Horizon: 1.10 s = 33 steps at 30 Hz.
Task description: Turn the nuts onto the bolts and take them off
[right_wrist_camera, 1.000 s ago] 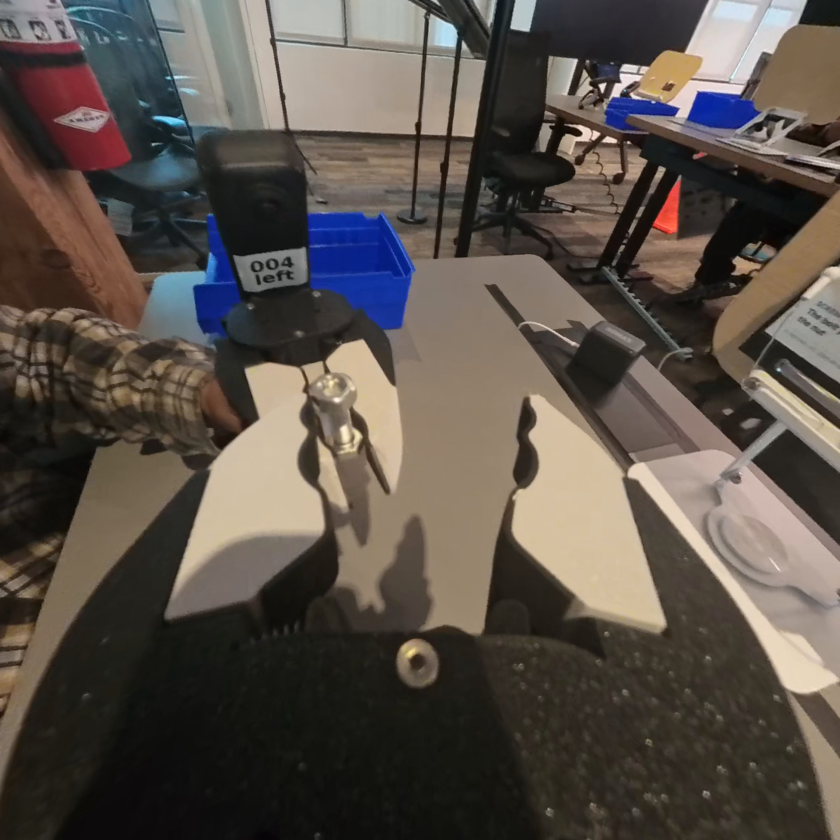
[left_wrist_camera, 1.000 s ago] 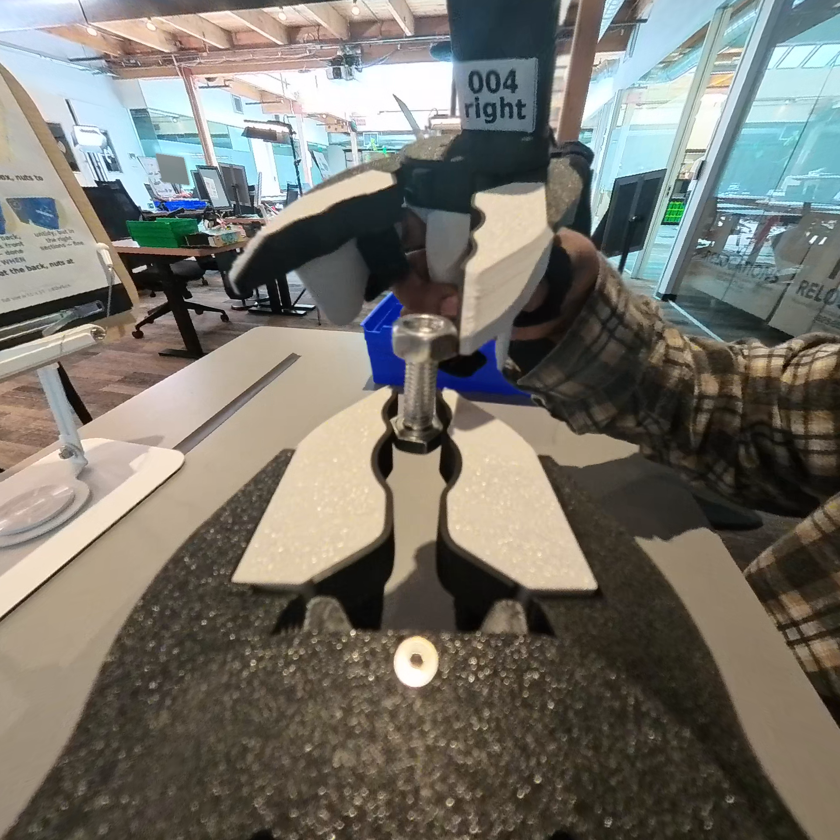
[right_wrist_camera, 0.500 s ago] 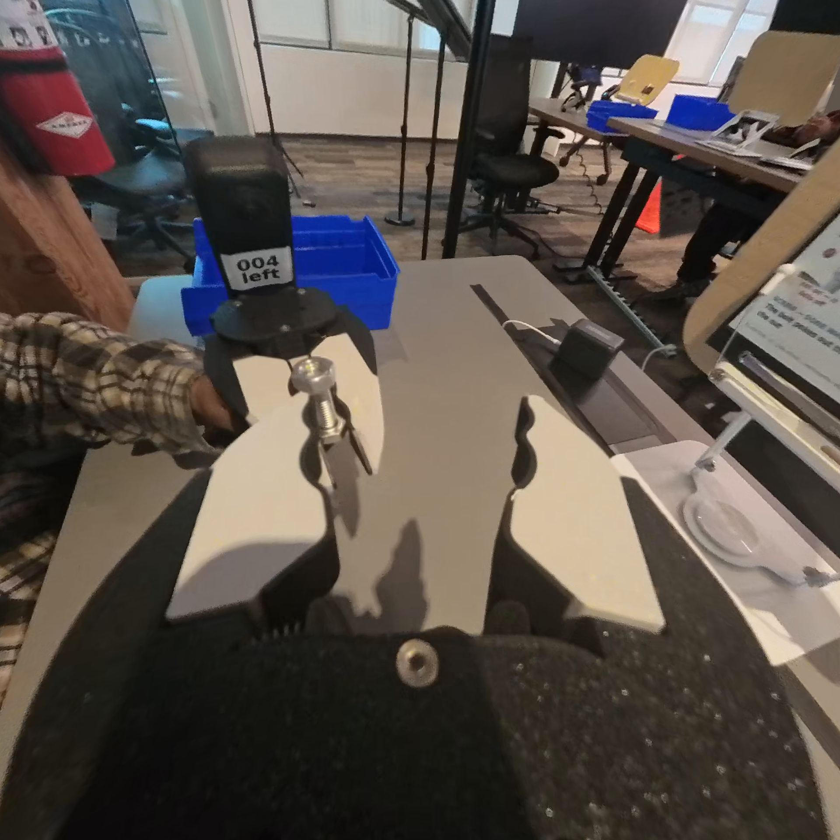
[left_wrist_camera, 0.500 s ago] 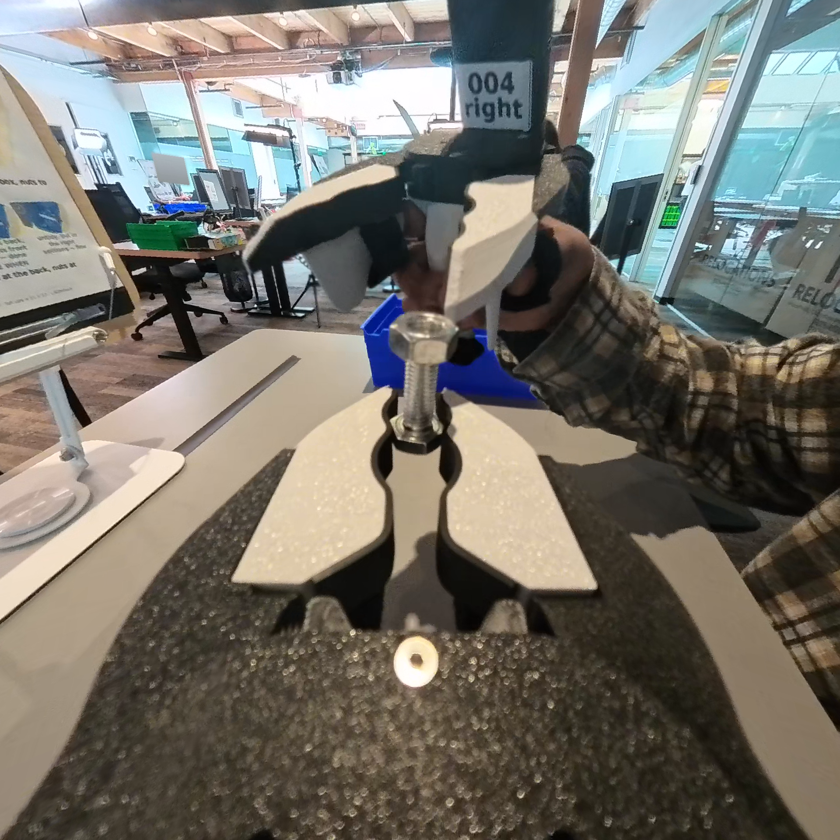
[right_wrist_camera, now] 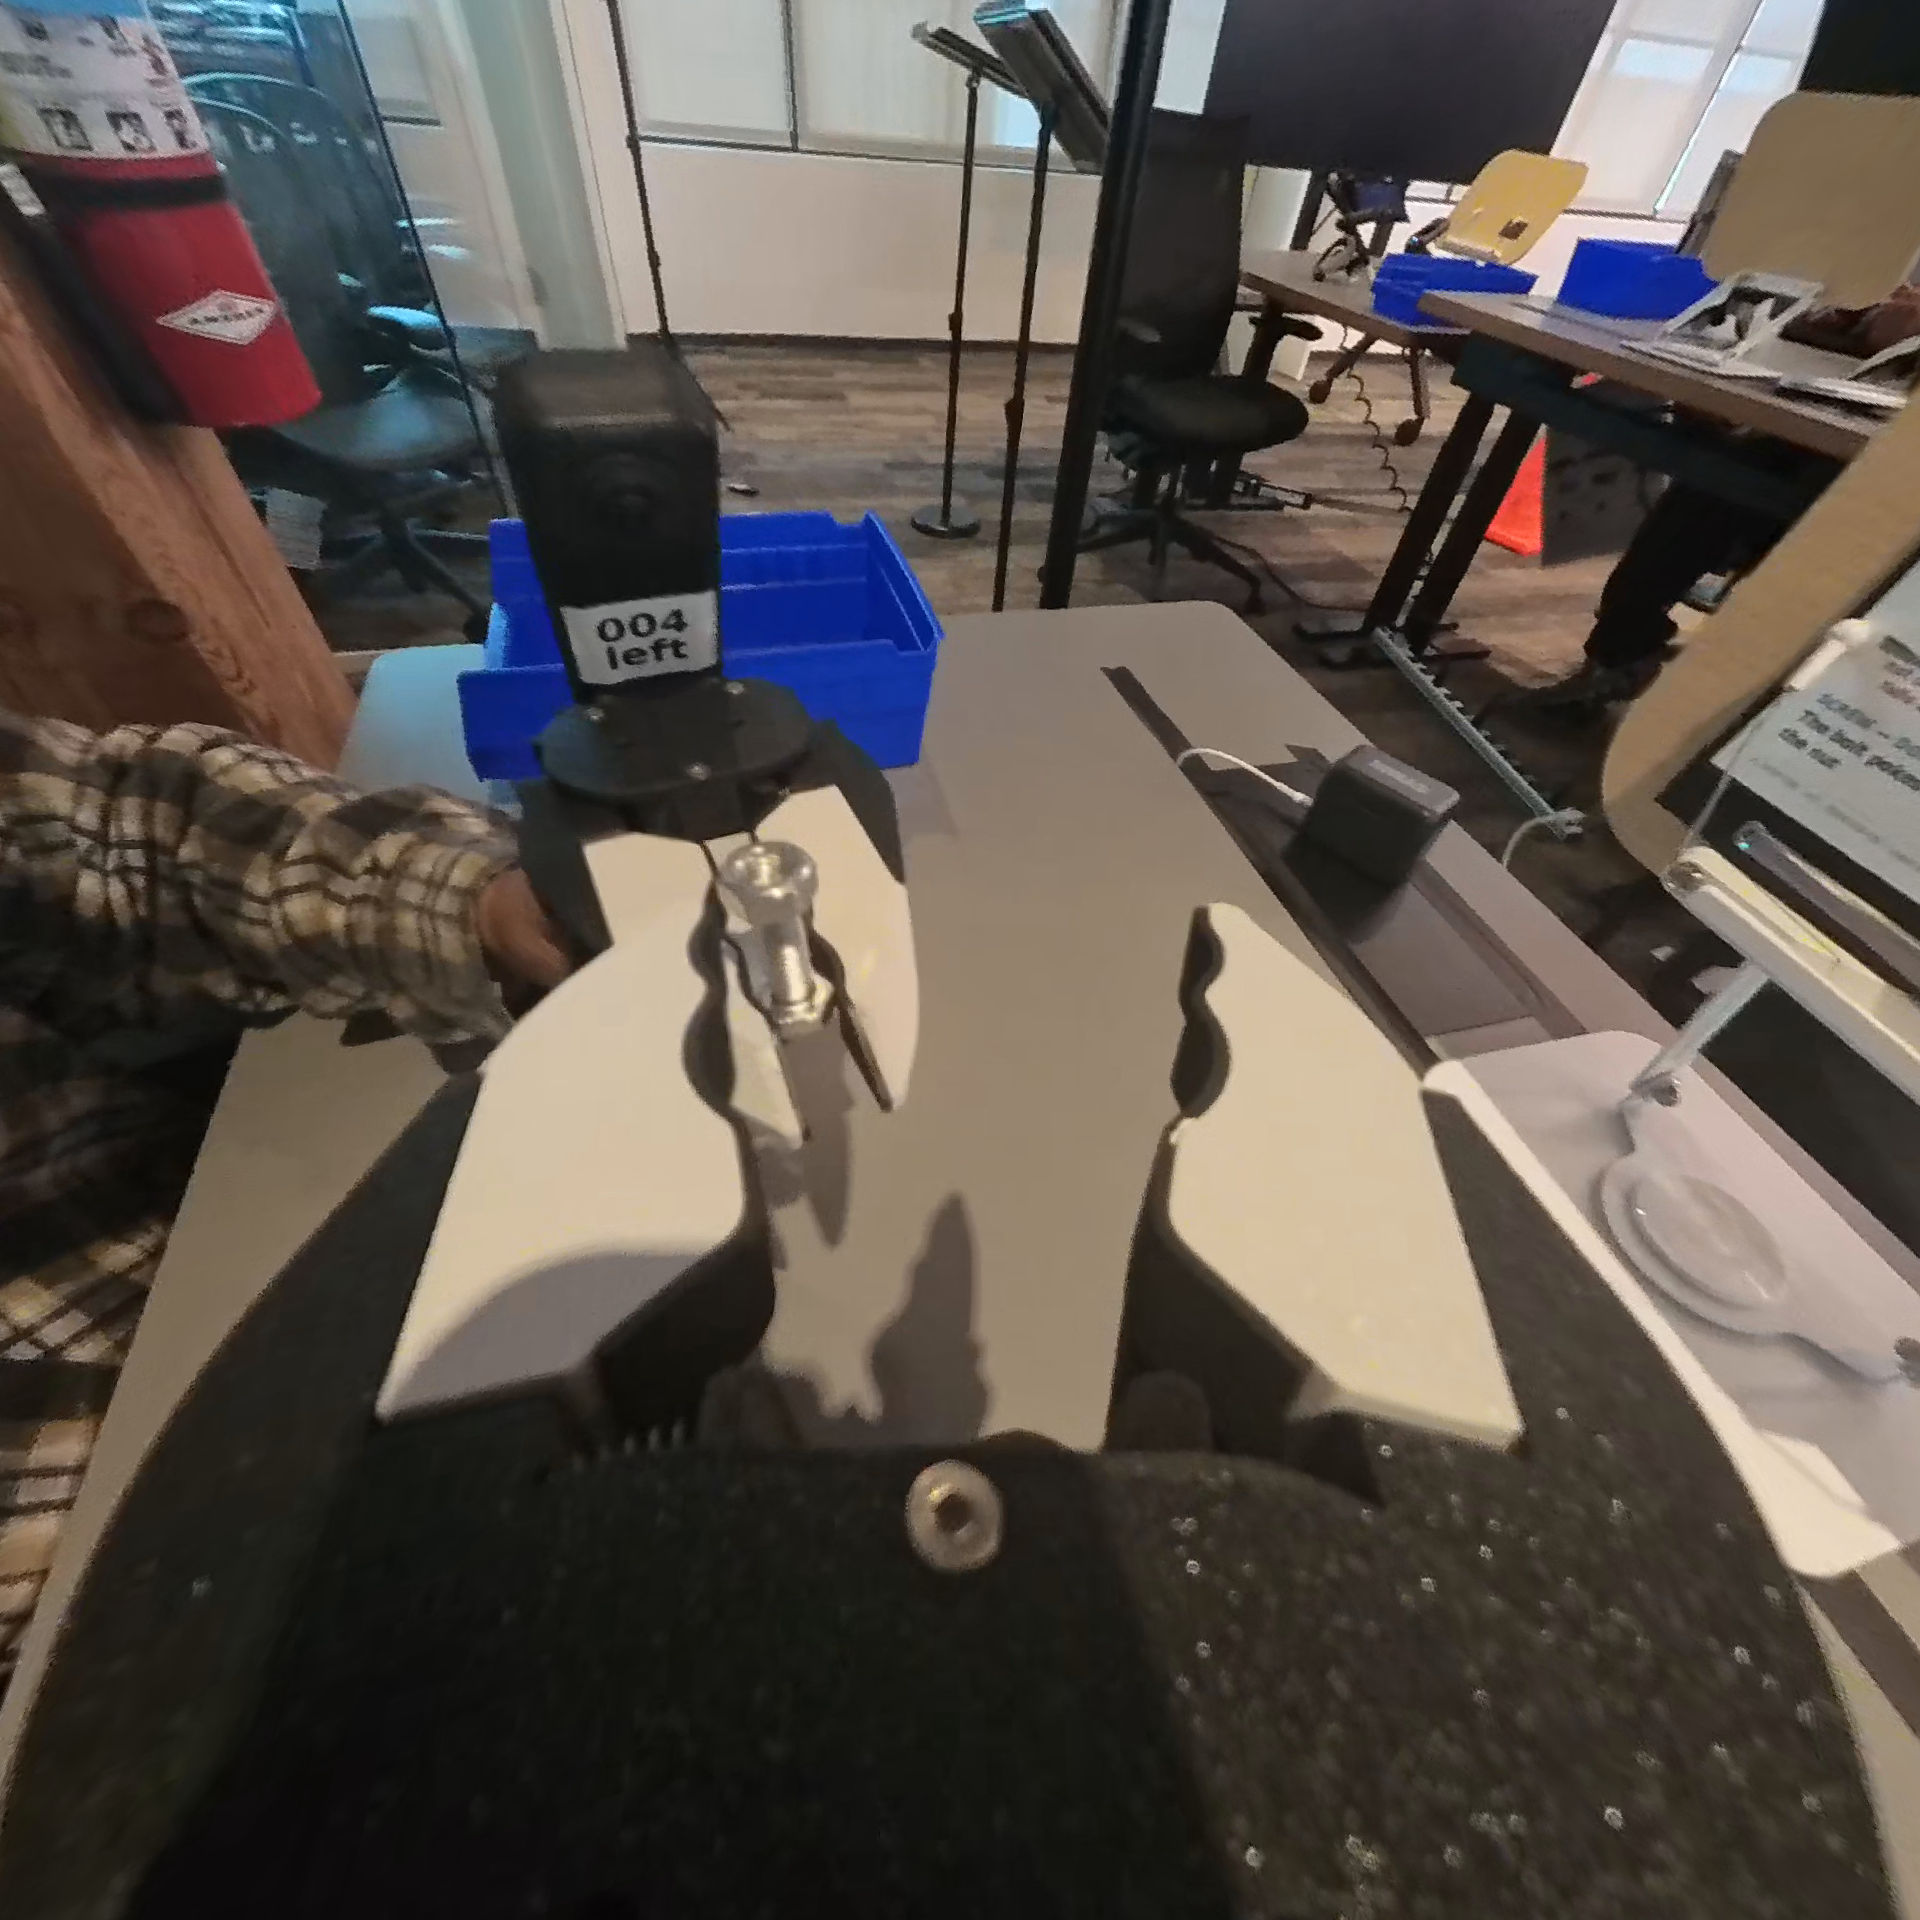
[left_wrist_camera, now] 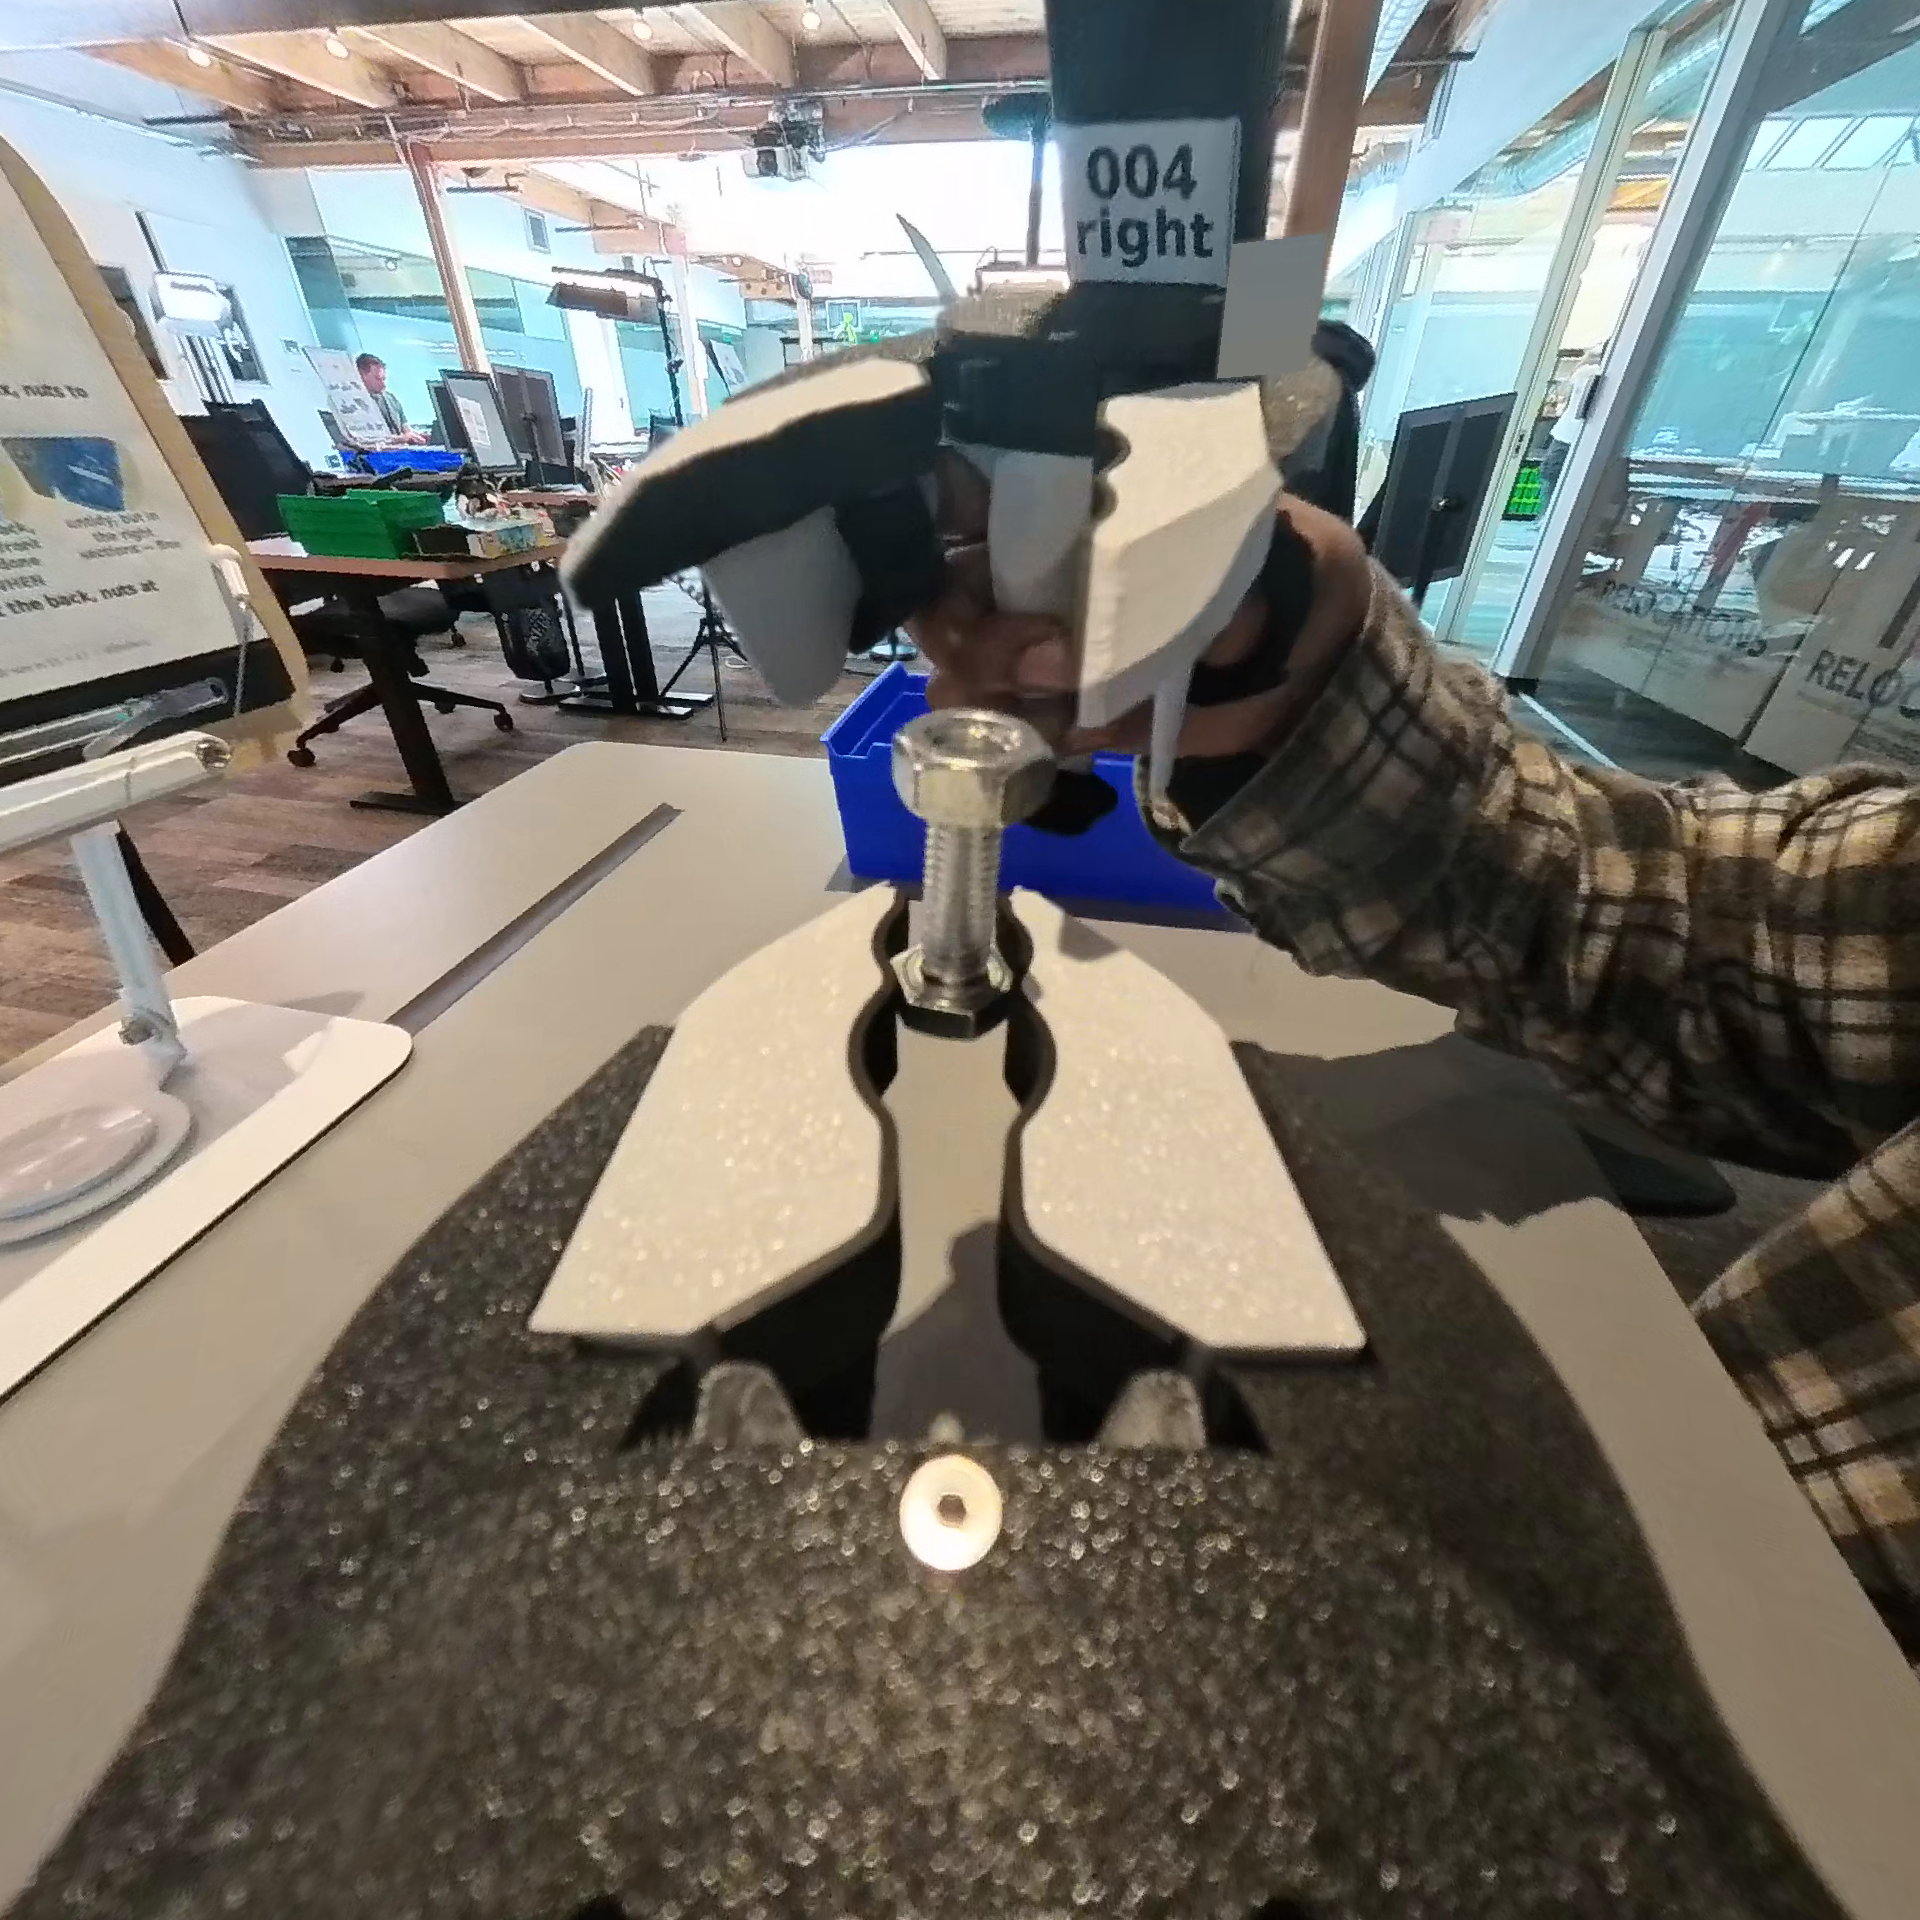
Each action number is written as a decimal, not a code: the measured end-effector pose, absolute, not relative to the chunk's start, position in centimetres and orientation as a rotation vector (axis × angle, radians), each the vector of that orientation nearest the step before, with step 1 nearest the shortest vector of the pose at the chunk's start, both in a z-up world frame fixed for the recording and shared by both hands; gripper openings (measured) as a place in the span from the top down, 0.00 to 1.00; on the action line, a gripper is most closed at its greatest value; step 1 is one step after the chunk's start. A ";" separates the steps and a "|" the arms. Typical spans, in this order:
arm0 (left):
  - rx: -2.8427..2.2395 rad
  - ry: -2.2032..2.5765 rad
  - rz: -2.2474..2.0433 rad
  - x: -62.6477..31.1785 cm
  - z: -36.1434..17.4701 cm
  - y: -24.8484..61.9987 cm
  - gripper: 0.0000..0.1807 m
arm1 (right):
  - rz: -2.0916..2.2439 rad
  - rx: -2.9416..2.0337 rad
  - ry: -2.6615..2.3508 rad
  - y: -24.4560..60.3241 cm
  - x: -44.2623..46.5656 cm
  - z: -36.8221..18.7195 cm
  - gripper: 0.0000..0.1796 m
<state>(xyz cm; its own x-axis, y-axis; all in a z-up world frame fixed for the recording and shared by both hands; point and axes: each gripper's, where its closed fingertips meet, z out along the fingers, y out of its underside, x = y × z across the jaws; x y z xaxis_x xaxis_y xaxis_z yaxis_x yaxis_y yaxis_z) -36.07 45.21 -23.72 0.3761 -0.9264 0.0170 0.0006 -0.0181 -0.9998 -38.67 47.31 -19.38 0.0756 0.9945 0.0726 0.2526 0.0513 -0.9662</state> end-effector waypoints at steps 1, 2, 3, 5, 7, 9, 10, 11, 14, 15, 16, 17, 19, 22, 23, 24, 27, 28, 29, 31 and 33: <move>-1.383 0.916 -0.931 -36.0 -23.8 45.2 0.92 | 0.975 -1.374 -1.369 47.0 -39.0 -19.4 0.53; -1.385 0.918 -0.930 -36.0 -23.9 45.1 0.92 | 0.981 -1.370 -1.380 46.7 -39.3 -19.5 0.53; -1.386 0.920 -0.929 -35.9 -23.9 45.1 0.92 | 0.979 -1.370 -1.386 46.7 -39.6 -19.6 0.53; -1.386 0.919 -0.930 -35.9 -23.9 45.1 0.92 | 0.943 -1.390 -1.390 47.1 -39.7 -20.1 0.53; -1.389 0.918 -0.925 -36.0 -23.9 45.1 0.92 | 0.936 -1.404 -1.373 47.7 -39.0 -20.1 0.53; -1.382 0.917 -0.932 -36.1 -23.8 45.1 0.92 | 0.931 -1.402 -1.347 48.1 -38.2 -19.8 0.53; -1.382 0.919 -0.931 -36.1 -23.7 45.1 0.92 | 0.949 -1.395 -1.339 48.0 -38.0 -19.5 0.53; -1.382 0.920 -0.929 -36.0 -23.7 45.1 0.92 | 0.967 -1.382 -1.336 47.7 -38.1 -19.2 0.53; -1.384 0.922 -0.932 -35.9 -23.8 45.0 0.92 | 0.993 -1.354 -1.376 46.6 -39.1 -19.2 0.53; -1.384 0.923 -0.930 -35.9 -23.9 45.0 0.92 | 0.990 -1.354 -1.387 46.4 -39.5 -19.3 0.53; -1.384 0.924 -0.930 -35.9 -23.9 44.9 0.92 | 0.980 -1.361 -1.396 46.4 -39.7 -19.5 0.52; -1.383 0.924 -0.930 -35.9 -23.8 44.9 0.92 | 0.960 -1.374 -1.393 46.8 -39.7 -19.7 0.53; -1.383 0.922 -0.926 -36.0 -23.8 44.9 0.92 | 0.951 -1.388 -1.372 47.5 -39.1 -19.7 0.53; -1.377 0.917 -0.929 -36.1 -23.6 45.0 0.92 | 0.974 -1.389 -1.330 48.0 -38.2 -19.3 0.54; -1.378 0.917 -0.930 -36.1 -23.6 45.0 0.92 | 0.984 -1.384 -1.329 47.8 -38.2 -19.1 0.54; -1.378 0.916 -0.932 -36.1 -23.6 45.0 0.92 | 0.993 -1.371 -1.336 47.4 -38.4 -19.0 0.54; -1.382 0.918 -0.933 -36.0 -23.8 45.1 0.92 | 0.999 -1.353 -1.376 46.6 -39.4 -19.2 0.54; -1.383 0.920 -0.932 -36.0 -23.8 45.0 0.92 | 0.988 -1.359 -1.383 46.7 -39.6 -19.5 0.54; -1.384 0.920 -0.930 -35.9 -23.8 45.0 0.92 | 0.966 -1.371 -1.379 47.1 -39.6 -19.6 0.53; -1.388 0.919 -0.924 -36.0 -23.9 45.1 0.92 | 0.961 -1.390 -1.356 47.8 -39.0 -19.7 0.54; -1.382 0.913 -0.930 -36.2 -23.7 45.1 0.92 | 0.951 -1.393 -1.328 48.4 -38.3 -19.4 0.54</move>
<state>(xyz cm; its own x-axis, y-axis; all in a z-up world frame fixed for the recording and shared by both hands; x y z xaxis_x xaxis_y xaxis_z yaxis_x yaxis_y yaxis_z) -36.16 45.09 -23.71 0.3772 -0.9260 0.0165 0.0007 -0.0175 -0.9998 -38.34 48.36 -19.41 0.1062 0.9915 0.0748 0.2482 0.0465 -0.9676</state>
